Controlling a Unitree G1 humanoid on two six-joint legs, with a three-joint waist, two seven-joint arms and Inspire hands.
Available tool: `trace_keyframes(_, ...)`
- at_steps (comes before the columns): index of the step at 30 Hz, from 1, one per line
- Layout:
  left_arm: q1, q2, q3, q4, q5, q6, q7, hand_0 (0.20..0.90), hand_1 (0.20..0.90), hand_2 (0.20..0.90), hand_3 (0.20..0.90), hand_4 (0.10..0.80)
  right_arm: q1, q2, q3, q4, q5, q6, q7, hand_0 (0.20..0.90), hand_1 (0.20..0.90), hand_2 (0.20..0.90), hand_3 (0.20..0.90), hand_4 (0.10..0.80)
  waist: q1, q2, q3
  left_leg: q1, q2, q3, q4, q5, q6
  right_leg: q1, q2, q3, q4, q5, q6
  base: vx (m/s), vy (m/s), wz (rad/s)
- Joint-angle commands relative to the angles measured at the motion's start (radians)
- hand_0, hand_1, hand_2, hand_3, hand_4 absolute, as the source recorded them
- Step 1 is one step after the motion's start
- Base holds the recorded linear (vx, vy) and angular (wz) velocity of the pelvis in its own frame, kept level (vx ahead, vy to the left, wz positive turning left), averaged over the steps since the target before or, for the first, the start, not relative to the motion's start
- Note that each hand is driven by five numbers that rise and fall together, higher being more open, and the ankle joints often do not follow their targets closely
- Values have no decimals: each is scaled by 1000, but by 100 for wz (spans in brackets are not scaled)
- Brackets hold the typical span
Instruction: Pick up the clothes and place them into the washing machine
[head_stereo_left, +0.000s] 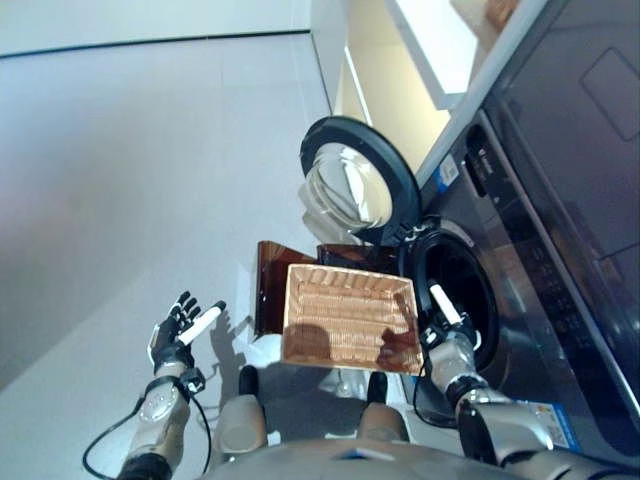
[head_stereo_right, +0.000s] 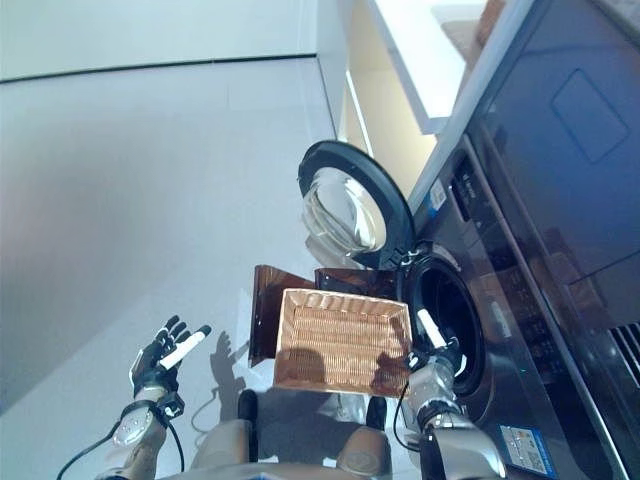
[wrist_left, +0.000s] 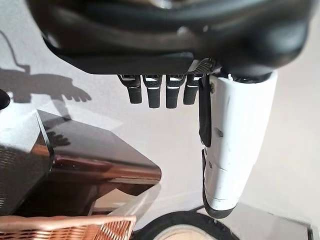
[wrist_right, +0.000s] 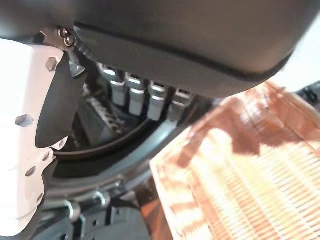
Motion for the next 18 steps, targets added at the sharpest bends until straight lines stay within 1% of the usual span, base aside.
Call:
trace_keyframes(1, -2, 24, 46, -11, 40, -60, -3, 900, 900, 900, 900, 800, 10, -43, 14, -78, -83, -73, 19, 900, 900, 900, 900, 800, 8, 13, -68, 34, 72, -14, -139, 105, -64, 1, -59, -11, 5, 71, 54, 79, -12, -11)
trace_keyframes(3, 4, 19, 49, -11, 45, -60, -7, 900, 900, 900, 900, 800, 41, -49, 40, -109, -144, -62, 26, 900, 900, 900, 900, 800, 4, 13, -80, 48, 76, -10, -143, 103, -66, 10, -57, -15, -3, 74, 54, 48, -13, -14)
trace_keyframes(5, 6, 12, 49, 7, 53, -61, -17, 900, 900, 900, 900, 800, 70, -70, 90, -145, -274, -41, 22, 900, 900, 900, 900, 800, -1, 12, -90, 56, 78, -8, -147, 102, -67, 18, -52, -14, -11, 77, 54, 27, -9, -10)
trace_keyframes(8, 3, 9, 47, 43, 81, -61, -21, 900, 900, 900, 900, 800, 106, -98, 146, -178, -408, -20, 29, 900, 900, 900, 900, 800, -5, 11, -106, 68, 82, -4, -151, 100, -66, 27, -45, -16, -20, 80, 54, 23, -10, -7)
trace_keyframes(10, 2, 6, 43, 60, 99, -62, -21, 900, 900, 900, 900, 800, 126, -112, 160, -176, -473, -12, 23, 900, 900, 900, 900, 800, -5, 10, -115, 73, 85, -3, -153, 99, -66, 34, -41, -20, -25, 80, 54, 26, -12, -6)
trace_keyframes(12, -12, 4, 38, 105, 131, -61, -13, 900, 900, 900, 900, 800, 133, -117, 175, -150, -536, 3, 19, 900, 900, 900, 900, 800, -6, 9, -126, 79, 88, -3, -155, 99, -66, 41, -38, -23, -30, 79, 54, 32, -5, -3)
trace_keyframes(14, -24, 1, 32, 141, 153, -59, -6, 900, 900, 900, 900, 800, 145, -119, 190, -156, -562, 7, 30, 900, 900, 900, 900, 800, -8, 8, -134, 86, 88, 0, -158, 99, -67, 46, -35, -24, -33, 77, 54, 39, -5, -4)
trace_keyframes(18, -31, -5, 28, 168, 173, -56, -3, 900, 900, 900, 900, 800, 174, -122, 211, -168, -619, 8, 27, 900, 900, 900, 900, 800, -14, 5, -144, 93, 88, 2, -158, 96, -67, 53, -32, -18, -37, 76, 54, 8, -2, 0)
